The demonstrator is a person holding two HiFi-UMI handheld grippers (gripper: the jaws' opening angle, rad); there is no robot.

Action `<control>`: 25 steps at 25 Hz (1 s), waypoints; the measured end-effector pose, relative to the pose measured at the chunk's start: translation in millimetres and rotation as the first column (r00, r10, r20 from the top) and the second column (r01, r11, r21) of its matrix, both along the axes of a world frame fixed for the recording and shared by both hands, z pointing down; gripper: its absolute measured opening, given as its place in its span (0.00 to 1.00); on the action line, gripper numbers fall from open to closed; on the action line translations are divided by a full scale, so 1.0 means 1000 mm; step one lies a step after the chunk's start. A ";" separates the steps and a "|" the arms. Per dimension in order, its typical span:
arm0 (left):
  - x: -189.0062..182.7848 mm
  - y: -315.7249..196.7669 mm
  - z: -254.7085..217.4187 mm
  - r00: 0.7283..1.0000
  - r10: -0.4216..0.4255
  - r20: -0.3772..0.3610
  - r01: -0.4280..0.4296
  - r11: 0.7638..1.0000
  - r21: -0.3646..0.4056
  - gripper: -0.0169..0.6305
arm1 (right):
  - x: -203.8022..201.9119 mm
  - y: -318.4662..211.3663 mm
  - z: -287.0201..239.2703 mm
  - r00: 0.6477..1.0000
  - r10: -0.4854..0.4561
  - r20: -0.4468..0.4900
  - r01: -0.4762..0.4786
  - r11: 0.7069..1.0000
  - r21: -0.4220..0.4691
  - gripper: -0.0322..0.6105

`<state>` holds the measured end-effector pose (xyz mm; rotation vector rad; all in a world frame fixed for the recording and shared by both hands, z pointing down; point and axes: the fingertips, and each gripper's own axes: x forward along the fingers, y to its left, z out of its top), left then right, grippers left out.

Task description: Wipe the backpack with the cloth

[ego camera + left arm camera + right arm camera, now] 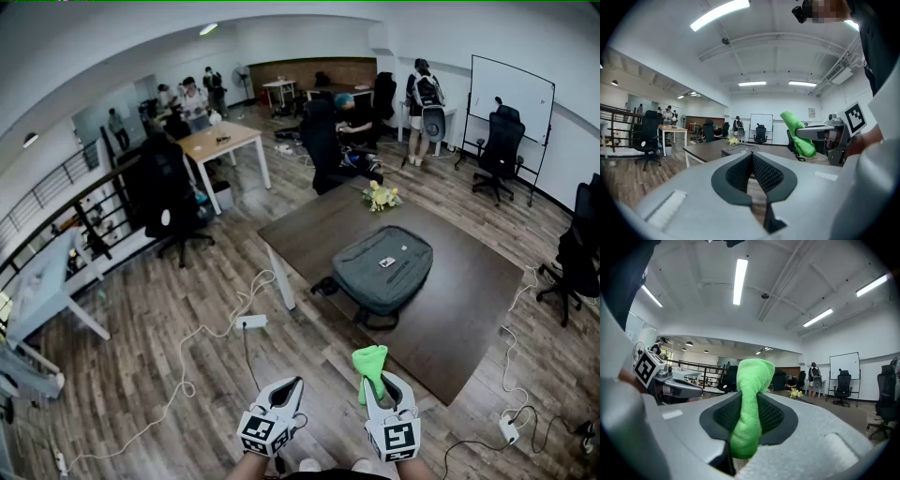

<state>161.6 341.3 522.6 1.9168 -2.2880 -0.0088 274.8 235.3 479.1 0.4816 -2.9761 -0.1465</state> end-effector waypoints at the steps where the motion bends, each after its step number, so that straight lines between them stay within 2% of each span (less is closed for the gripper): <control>1: 0.000 0.001 -0.001 1.000 0.002 0.002 -0.002 1.000 -0.002 0.06 | -0.001 0.001 -0.001 1.000 -0.002 0.001 0.002 1.000 0.000 0.19; 12: -0.002 0.009 0.000 1.000 0.007 -0.002 -0.007 1.000 0.003 0.06 | -0.011 0.010 -0.006 1.000 -0.015 0.018 0.015 1.000 0.008 0.19; 25: -0.029 0.033 0.004 0.999 0.040 0.003 -0.040 0.999 0.010 0.06 | -0.038 0.029 0.000 1.000 0.013 0.022 -0.012 1.000 -0.004 0.20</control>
